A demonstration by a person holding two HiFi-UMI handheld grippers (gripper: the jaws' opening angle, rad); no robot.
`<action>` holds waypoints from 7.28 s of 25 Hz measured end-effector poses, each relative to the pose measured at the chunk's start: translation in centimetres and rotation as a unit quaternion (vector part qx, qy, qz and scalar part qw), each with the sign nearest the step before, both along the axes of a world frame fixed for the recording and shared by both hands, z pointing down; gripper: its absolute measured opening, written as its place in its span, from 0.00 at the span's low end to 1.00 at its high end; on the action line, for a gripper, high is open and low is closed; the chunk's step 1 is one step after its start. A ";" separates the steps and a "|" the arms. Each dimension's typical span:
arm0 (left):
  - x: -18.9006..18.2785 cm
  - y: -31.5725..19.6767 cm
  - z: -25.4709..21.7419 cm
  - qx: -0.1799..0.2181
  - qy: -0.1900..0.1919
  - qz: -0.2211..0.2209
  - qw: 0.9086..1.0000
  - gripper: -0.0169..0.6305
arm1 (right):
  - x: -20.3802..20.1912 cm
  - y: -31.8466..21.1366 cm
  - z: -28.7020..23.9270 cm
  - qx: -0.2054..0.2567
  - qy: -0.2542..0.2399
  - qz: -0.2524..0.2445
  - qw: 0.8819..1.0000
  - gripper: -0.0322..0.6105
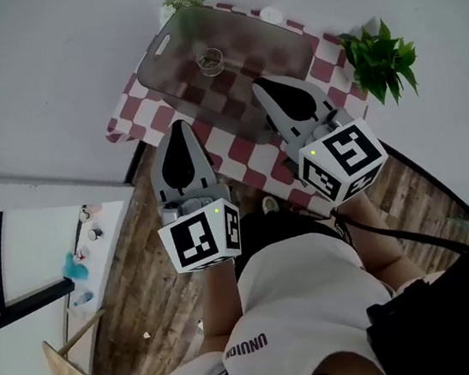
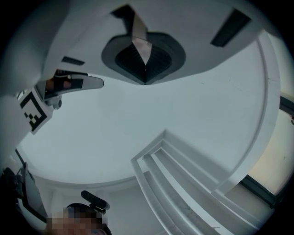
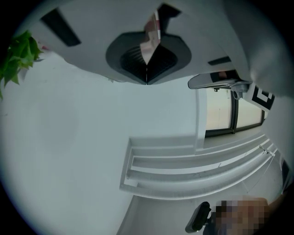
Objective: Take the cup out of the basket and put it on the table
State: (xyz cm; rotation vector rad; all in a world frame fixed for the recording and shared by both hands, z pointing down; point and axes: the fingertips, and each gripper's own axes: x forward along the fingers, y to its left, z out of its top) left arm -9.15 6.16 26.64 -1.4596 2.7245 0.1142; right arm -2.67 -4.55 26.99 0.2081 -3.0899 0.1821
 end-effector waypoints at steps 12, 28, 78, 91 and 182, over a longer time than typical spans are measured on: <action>-7.5 -4.4 -1.4 0.007 -0.009 0.046 0.999 0.05 | -8.9 -3.8 -1.3 0.016 0.006 -0.014 1.000 0.08; -16.2 -8.4 1.2 0.008 0.032 0.108 0.994 0.05 | -20.1 -8.5 9.0 0.004 0.167 -0.036 0.985 0.08; -18.8 -11.2 3.8 0.010 0.082 0.131 0.988 0.05 | -24.0 -9.6 28.0 0.038 0.428 -0.111 0.896 0.20; -19.6 -11.4 3.5 0.009 0.080 0.128 0.989 0.05 | -23.6 -9.7 30.2 0.038 0.450 -0.112 0.885 0.20; -15.1 -10.9 0.8 0.021 0.046 0.169 0.984 0.05 | -19.5 -7.5 22.7 0.133 0.433 -0.092 0.887 0.11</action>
